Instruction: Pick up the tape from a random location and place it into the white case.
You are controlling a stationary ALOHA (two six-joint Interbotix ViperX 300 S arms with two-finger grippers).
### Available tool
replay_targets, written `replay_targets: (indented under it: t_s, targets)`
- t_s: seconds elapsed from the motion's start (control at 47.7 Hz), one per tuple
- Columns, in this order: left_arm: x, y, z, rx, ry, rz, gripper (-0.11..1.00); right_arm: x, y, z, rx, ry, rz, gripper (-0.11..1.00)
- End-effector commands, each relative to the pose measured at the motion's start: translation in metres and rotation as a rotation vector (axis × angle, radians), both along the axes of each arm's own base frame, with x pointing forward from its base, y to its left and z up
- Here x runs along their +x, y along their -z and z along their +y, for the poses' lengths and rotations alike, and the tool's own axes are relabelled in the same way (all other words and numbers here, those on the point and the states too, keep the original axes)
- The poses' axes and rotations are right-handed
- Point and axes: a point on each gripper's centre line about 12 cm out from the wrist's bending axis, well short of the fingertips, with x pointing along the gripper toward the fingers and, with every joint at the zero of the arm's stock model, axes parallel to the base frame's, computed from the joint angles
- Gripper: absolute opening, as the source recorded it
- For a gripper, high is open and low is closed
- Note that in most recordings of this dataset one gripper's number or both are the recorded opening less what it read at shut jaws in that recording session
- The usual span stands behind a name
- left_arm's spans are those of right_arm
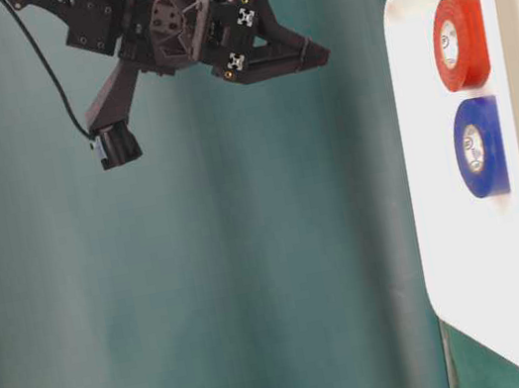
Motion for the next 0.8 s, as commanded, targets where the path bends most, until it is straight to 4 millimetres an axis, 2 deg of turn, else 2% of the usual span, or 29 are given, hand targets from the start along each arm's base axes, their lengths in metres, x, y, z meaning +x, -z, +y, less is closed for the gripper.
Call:
replay_targets:
  t_s: [0.0, 0.461, 0.629, 0.776]
  targets:
    - [0.002, -0.006, 0.000, 0.000, 0.001, -0.014, 0.93, 0.010, -0.017, 0.013, -0.019, -0.037, -0.063, 0.88]
    - [0.002, -0.004, 0.000, -0.002, 0.000, 0.003, 0.93, 0.054, -0.028, 0.116, 0.004, -0.281, -0.174, 0.88]
    - [0.002, -0.004, 0.000, 0.000, 0.002, 0.003, 0.93, 0.055, -0.029, 0.133, 0.008, -0.322, -0.182, 0.88]
    - [0.001, -0.005, 0.001, 0.000, -0.004, 0.002, 0.93, 0.041, -0.035, 0.139, 0.004, -0.339, -0.200, 0.88]
